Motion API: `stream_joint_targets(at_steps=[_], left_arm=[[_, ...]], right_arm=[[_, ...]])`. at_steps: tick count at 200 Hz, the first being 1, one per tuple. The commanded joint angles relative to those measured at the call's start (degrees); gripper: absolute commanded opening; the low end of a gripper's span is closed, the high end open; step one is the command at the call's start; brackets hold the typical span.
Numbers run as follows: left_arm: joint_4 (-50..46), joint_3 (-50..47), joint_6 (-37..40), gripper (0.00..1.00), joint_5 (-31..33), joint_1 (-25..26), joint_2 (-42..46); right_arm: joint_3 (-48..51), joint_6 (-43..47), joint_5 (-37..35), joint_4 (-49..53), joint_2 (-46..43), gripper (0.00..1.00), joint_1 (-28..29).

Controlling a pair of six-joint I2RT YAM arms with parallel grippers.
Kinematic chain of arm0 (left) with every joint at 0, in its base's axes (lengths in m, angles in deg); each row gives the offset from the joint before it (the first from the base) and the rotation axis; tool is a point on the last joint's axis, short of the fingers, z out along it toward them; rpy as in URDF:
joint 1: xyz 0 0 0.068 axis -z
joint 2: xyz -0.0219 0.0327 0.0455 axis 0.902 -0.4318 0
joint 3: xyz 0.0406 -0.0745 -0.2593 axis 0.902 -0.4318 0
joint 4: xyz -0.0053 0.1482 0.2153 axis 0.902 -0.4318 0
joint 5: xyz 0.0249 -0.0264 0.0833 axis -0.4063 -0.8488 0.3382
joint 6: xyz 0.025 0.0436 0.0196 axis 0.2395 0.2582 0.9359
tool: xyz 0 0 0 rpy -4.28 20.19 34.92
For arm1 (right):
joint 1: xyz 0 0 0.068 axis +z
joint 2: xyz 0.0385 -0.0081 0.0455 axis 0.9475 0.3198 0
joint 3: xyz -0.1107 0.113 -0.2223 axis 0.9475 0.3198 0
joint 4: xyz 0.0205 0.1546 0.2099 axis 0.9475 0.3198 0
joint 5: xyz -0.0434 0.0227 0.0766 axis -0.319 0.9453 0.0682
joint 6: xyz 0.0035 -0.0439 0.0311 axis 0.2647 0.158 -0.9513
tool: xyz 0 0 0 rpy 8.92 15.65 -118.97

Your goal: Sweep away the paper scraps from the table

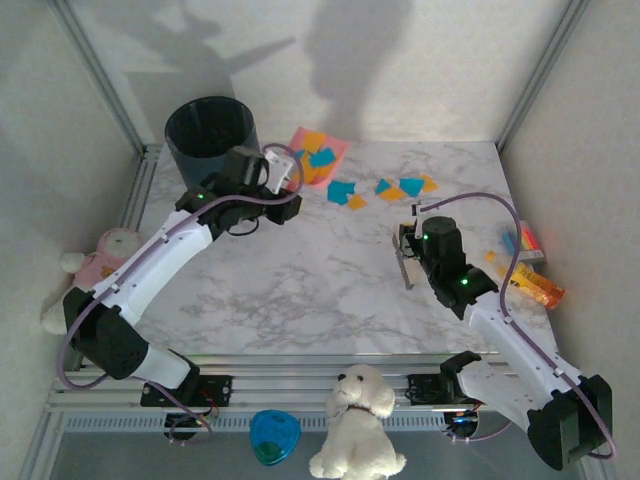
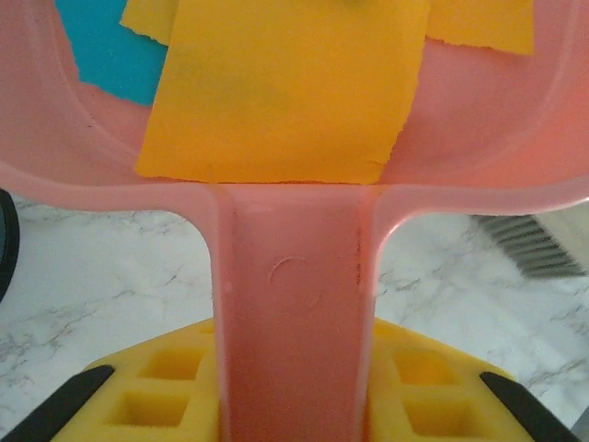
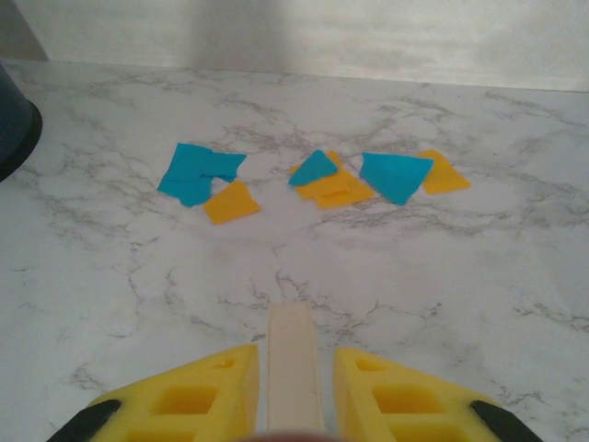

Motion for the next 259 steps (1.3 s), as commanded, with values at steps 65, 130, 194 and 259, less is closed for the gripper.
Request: stream_joint_targets(at_steps=[65,130,194,259], left_arm=[[7.67,3.8,-10.49,0.0,-18.28,-12.59,1.69],[17.25,4.06,-22.92,0.0,-28.7,-20.12,-2.31],[26.27,2.53,-34.86,0.0,-32.51,-23.8,-5.31],[35.22,0.94,-45.65,0.0,-35.42,-25.69,-8.82]], right_arm=[[-1.45,-0.34,0.94,-0.54,0.67,0.0,0.45],[-1.27,-0.53,1.1,-0.19,1.07,0.0,0.44],[-1.44,-0.79,1.17,0.38,1.14,0.0,0.43],[-1.41,-1.32,1.11,0.91,1.12,0.0,0.41]])
